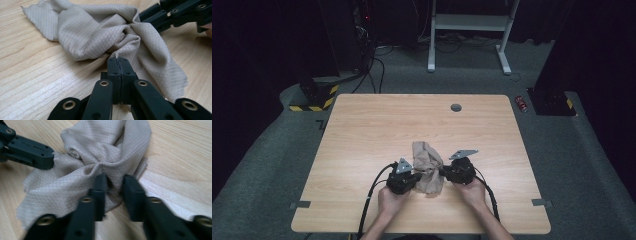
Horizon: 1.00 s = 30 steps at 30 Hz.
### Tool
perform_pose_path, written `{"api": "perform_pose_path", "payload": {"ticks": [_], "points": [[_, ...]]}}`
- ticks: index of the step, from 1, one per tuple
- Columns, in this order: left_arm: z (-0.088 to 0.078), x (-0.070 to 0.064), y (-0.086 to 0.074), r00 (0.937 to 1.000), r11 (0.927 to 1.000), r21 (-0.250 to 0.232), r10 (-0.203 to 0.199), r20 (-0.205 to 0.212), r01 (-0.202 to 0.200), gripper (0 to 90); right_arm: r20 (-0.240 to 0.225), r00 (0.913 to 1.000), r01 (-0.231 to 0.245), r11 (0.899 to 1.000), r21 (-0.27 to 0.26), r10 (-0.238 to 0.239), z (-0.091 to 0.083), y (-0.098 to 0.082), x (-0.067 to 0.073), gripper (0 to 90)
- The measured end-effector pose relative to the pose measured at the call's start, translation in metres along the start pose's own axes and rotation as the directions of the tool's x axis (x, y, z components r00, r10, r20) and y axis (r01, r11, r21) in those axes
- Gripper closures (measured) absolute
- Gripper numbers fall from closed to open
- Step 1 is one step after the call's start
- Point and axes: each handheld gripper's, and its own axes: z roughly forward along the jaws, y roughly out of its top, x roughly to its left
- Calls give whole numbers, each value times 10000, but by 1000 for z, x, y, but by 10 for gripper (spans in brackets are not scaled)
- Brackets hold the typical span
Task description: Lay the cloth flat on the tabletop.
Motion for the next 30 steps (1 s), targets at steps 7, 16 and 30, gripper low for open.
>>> {"api": "perform_pose_path", "payload": {"ticks": [7,16,30], "points": [[-17,6,-2,9996,9995,-284,-129,-271,121,892,403,9988,305,9992,-263,-294,-16,0,0,875],[-33,12,-11,9984,10000,35,-82,-566,84,892,1240,9898,675,9975,230,-698,-43,-16,-1,877],[-19,12,-3,9940,9978,-277,-621,-905,599,509,1856,9767,1158,9927,-337,-1076,-54,9,10,632]]}}
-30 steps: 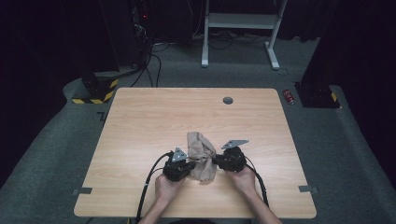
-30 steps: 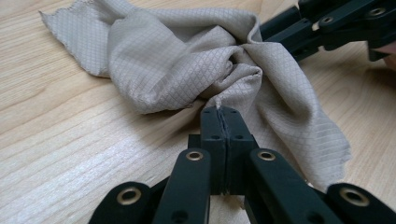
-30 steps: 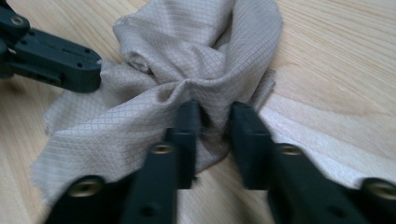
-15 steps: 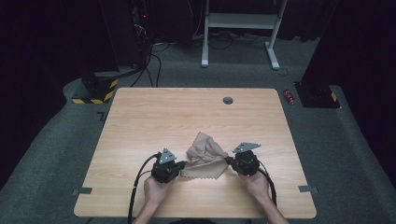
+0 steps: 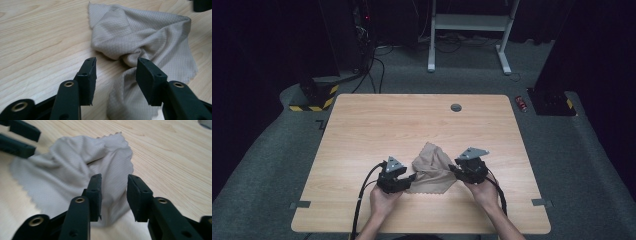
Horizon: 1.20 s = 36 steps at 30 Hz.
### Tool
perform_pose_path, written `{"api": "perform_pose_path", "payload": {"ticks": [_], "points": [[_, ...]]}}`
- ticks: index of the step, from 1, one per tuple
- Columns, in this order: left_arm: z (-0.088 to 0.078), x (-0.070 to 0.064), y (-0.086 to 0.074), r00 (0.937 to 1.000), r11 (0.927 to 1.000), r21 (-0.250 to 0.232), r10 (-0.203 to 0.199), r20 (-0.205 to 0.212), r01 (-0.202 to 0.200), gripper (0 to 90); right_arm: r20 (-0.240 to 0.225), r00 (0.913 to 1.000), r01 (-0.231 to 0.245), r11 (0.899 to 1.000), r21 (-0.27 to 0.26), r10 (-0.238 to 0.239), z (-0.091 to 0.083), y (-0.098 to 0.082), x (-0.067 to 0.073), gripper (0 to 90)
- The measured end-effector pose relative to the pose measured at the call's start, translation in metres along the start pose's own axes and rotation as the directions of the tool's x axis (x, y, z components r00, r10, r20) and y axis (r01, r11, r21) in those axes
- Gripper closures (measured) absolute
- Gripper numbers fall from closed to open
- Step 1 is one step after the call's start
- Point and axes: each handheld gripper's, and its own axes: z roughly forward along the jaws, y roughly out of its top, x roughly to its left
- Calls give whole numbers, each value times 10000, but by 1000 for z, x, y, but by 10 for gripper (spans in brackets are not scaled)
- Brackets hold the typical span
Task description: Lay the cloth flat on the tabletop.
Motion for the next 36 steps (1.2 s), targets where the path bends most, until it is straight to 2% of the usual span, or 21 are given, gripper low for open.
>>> {"api": "perform_pose_path", "payload": {"ticks": [3,6,8,10,11,14,16,17,19,23,24,26,28,29,30,33,36], "points": [[5,-2,1,9999,10000,20,92,-43,-92,493,24,9984,-564,9977,382,563,23,9,-7,601],[10,-3,-1,9998,9997,204,130,-139,-127,486,257,9962,-846,9935,757,828,39,15,-13,599],[12,-2,-1,9993,9993,272,270,-268,-263,481,385,9962,-816,9927,892,784,46,18,-13,615],[13,-3,-2,9993,9993,305,244,-298,-235,480,434,9963,-787,9911,1073,744,53,18,-14,650],[13,-3,-2,9992,9993,315,229,-315,-219,480,477,9954,-883,9884,1239,830,56,17,-13,663],[16,-3,-2,9987,9986,454,287,-427,-268,482,442,9973,-663,9820,1768,594,67,13,-14,752],[17,-4,-3,9984,9979,587,302,-475,-274,485,338,9979,-609,9832,1723,559,67,14,-15,857],[17,-3,-3,9979,9973,635,396,-516,-363,485,281,9981,-586,9840,1680,546,66,14,-16,878],[17,-3,-4,9978,9972,667,377,-552,-340,484,446,9984,-417,9881,1478,354,60,14,-17,885],[18,-2,-3,9977,9974,665,309,-606,-268,480,676,9966,-527,9963,683,480,37,14,-25,887],[18,-1,-3,9974,9973,669,355,-619,-313,479,713,9962,-553,9965,635,507,32,13,-26,886],[18,1,-3,9983,9979,640,157,-567,-120,477,724,9961,-549,9957,752,495,29,10,-29,881],[15,4,-1,9988,9985,500,-205,-437,227,474,638,9971,-486,9913,1223,410,30,5,-29,849],[14,5,0,9986,9991,312,-273,-453,287,474,653,9973,-427,9907,1295,344,31,4,-30,818],[12,7,2,9982,9993,151,-326,-503,334,475,716,9967,-465,9912,1238,378,31,3,-30,770],[10,8,14,9984,9998,76,-173,-538,177,476,934,9931,-774,9942,747,703,29,6,-32,685],[15,8,28,9986,10000,38,-51,-524,53,478,878,9920,-960,9938,554,910,35,13,-32,622]]}}
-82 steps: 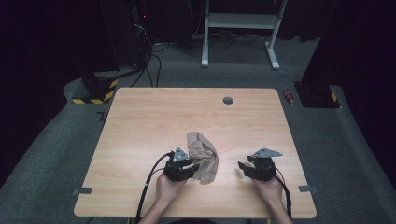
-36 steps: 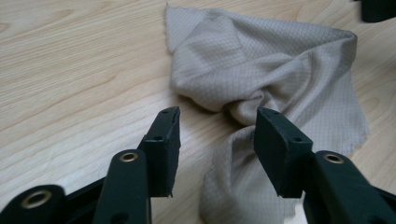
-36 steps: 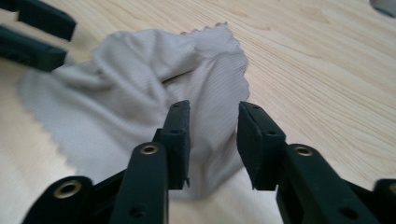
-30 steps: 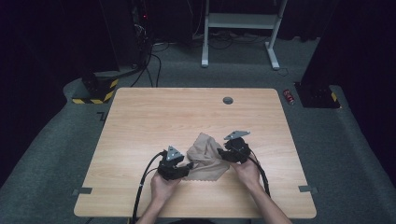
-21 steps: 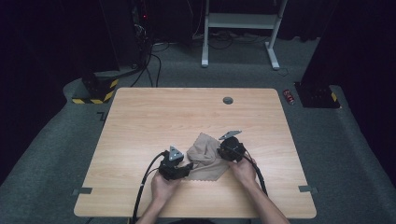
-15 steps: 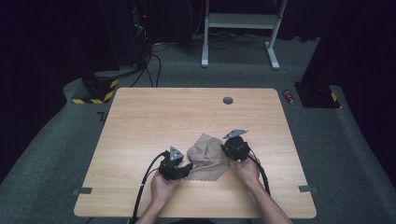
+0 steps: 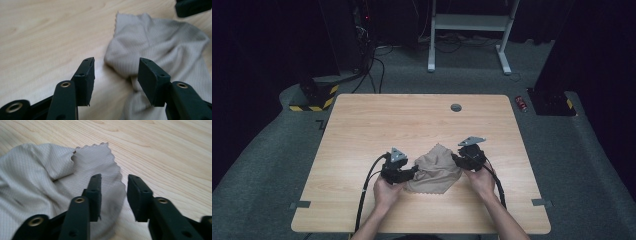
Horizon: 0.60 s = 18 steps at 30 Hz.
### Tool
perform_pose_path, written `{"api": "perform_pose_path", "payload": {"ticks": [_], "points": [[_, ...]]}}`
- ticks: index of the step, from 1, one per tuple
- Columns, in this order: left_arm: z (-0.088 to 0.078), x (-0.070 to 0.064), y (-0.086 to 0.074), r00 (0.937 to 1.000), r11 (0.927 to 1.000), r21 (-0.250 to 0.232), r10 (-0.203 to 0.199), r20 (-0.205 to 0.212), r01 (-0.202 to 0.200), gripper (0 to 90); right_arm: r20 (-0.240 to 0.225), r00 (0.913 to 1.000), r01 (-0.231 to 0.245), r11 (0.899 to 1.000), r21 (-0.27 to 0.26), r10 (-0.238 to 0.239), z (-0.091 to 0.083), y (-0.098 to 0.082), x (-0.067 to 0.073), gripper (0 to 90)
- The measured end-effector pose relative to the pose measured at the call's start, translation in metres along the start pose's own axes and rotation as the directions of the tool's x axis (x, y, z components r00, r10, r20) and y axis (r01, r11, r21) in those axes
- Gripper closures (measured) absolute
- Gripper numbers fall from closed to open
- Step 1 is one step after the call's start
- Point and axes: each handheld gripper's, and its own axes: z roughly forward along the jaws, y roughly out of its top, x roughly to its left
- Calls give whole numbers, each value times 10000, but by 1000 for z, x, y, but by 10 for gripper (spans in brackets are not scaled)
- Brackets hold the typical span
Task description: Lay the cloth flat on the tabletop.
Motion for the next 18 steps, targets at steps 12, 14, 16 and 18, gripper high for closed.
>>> {"api": "perform_pose_path", "payload": {"ticks": [12,14,16,18], "points": [[48,2,28,9988,9908,1288,370,331,-409,612,100,9985,-545,9929,1056,537,37,3,-7,603],[53,0,29,9979,9863,1531,580,293,-619,610,93,9983,-587,9922,1101,581,36,3,-9,655],[56,-1,28,9973,9831,1684,672,299,-713,617,-27,9991,-416,9932,1091,422,36,3,-8,737],[56,0,28,9961,9810,1729,850,257,-882,656,-197,9996,-203,9937,1103,226,36,3,-6,820]]}}
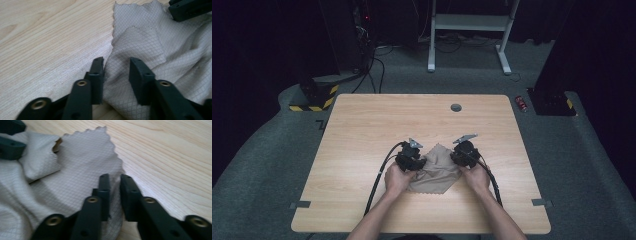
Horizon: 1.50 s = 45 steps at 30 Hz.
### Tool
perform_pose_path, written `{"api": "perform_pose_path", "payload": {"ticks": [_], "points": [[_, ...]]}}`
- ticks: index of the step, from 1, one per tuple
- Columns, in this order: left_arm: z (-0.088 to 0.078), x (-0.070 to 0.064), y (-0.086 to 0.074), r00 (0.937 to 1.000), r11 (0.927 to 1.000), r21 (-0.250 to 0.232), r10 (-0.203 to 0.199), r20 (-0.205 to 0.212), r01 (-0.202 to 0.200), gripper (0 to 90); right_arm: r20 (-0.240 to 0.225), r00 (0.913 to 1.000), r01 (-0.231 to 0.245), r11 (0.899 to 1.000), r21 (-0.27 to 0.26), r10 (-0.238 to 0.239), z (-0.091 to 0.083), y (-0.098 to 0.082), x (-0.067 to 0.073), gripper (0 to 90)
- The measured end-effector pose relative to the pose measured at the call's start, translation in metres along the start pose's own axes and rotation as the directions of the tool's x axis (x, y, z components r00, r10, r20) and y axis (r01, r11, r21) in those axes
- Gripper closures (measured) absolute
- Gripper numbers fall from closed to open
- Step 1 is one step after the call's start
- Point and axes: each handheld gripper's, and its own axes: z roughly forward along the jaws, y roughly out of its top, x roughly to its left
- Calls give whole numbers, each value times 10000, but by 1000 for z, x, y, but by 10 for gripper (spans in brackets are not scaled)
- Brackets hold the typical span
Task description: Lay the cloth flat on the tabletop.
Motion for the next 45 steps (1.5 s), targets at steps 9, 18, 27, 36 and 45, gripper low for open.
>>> {"api": "perform_pose_path", "payload": {"ticks": [9,18,27,36,45], "points": [[-20,2,-2,9971,9983,-152,549,-535,-557,891,20,9998,175,9984,-534,-174,-18,-1,2,885],[-41,-10,-20,9890,9876,660,1445,-302,-1423,881,-157,9970,751,9970,-167,-754,-37,-33,8,880],[-38,9,-15,9965,9999,97,139,-823,-132,621,-82,10000,-62,9985,-550,57,-32,-13,-1,651],[-20,22,-14,9931,9995,-14,-320,-1127,320,604,383,9993,-46,9998,204,39,3,6,-2,583],[-12,21,-3,9989,9996,300,6,-459,8,887,118,9994,311,9992,263,-314,4,10,-4,889]]}}
